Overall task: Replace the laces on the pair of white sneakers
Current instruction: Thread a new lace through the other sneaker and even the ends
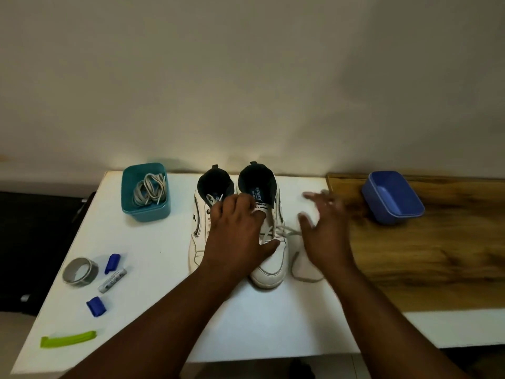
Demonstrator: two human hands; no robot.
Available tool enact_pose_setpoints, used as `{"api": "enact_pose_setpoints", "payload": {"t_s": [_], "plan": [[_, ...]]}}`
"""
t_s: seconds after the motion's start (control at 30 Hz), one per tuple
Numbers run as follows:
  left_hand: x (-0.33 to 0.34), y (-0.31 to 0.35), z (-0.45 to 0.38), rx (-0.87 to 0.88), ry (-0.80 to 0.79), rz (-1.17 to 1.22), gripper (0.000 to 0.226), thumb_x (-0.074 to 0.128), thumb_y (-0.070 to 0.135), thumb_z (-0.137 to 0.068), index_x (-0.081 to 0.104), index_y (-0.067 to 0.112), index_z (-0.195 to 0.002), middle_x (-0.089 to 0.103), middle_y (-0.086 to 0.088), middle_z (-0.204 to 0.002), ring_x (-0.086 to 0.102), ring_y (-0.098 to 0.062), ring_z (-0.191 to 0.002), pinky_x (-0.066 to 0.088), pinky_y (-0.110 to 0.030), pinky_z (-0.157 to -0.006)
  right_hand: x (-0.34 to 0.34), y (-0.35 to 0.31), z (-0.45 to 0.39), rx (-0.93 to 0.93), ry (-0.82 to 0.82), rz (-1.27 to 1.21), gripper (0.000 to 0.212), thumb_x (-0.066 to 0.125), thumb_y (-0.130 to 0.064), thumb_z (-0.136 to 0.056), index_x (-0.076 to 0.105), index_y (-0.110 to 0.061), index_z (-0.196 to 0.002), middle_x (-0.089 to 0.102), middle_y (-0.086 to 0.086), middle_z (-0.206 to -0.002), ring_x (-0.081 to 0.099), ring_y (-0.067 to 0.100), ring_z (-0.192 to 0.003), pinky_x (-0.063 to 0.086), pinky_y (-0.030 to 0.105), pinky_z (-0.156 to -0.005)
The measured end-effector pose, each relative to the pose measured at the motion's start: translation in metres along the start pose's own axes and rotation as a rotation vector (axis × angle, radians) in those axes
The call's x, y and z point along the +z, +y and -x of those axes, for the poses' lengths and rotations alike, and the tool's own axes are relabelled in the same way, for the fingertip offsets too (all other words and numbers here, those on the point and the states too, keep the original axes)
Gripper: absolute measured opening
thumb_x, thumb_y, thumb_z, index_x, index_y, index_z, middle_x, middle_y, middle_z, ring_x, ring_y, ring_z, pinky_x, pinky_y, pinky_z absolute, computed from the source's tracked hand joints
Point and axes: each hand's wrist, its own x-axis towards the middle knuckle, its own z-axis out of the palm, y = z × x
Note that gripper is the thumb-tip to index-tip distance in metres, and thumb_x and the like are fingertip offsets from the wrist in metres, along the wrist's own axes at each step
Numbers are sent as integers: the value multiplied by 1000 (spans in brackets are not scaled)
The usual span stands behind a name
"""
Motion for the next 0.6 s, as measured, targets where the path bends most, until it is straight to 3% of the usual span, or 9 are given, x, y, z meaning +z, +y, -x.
{"api": "enact_pose_setpoints", "payload": {"t_s": [0.03, 0.1, 0.23, 0.3, 0.37, 0.43, 0.47, 0.53, 0.6], "plan": [[0, 0, 0, -16, 7, 6, 61, 57, 76, -70, 72, 28, -105, 50, 0, -121, 46, -27, -118, 32, -44, -101, 10, 0, 5, -71, -152, 142, 37, 67, -23, -97, 62, -35, -131, 41, -1, -150, 42, 23, -134, 34, 34, -105], [0, -2, 2, -29, 18, 18, 66, 59, 77, -69, 70, 27, -110, 51, -2, -123, 46, -27, -118, 33, -43, -100, 17, 1, 8, -77, -280, 223, 27, 65, -27, -98, 65, -38, -123, 52, -4, -141, 44, 24, -132, 31, 38, -105], [1, -9, 5, -8, 14, 53, 67, 61, 78, -67, 68, 28, -111, 49, -1, -126, 45, -25, -121, 34, -41, -104, 16, 2, 5, -141, -242, 237, 10, 63, -30, -98, 70, -33, -105, 59, -4, -124, 52, 23, -116, 40, 39, -98], [0, -9, 5, 9, 7, 65, 69, 59, 82, -66, 66, 27, -108, 49, -2, -126, 46, -25, -121, 34, -41, -105, 15, 5, 2, -148, -90, 147, 9, 61, -23, -98, 67, -29, -99, 59, -2, -115, 57, 20, -102, 49, 39, -88], [-4, -8, 6, 8, 16, 99, 72, 55, 87, -66, 65, 25, -102, 49, -1, -125, 45, -24, -120, 34, -41, -104, 2, 13, -10, 46, 245, -58, 10, 57, -19, -100, 65, -24, -100, 59, 2, -112, 58, 17, -94, 53, 38, -83], [-8, -9, 7, 5, 8, 119, 74, 53, 90, -66, 65, 26, -101, 49, 0, -126, 43, -22, -121, 34, -39, -106, -21, 24, -27, 302, 539, -303, 10, 58, -20, -101, 67, -24, -103, 61, 6, -120, 60, 19, -101, 54, 41, -94], [-8, -10, 8, 9, 1, 121, 74, 53, 90, -66, 64, 26, -102, 48, 1, -126, 43, -22, -123, 34, -39, -106, -29, 29, -32, 377, 611, -372, 12, 60, -21, -99, 66, -26, -108, 57, 7, -131, 59, 20, -111, 54, 41, -99], [-8, -13, 9, 18, -6, 128, 73, 55, 89, -66, 64, 27, -104, 48, 2, -128, 43, -21, -124, 33, -38, -107, -29, 29, -27, 361, 521, -273, 32, 66, -19, -97, 62, -28, -128, 42, 8, -147, 49, 18, -127, 46, 32, -104], [-7, -14, 8, 24, -12, 123, 71, 58, 87, -66, 63, 27, -105, 47, 2, -130, 43, -22, -125, 34, -39, -108, -12, 20, -15, 140, 219, -133, 37, 71, -21, -95, 64, -28, -130, 44, 7, -144, 48, 20, -130, 41, 33, -105]]}}
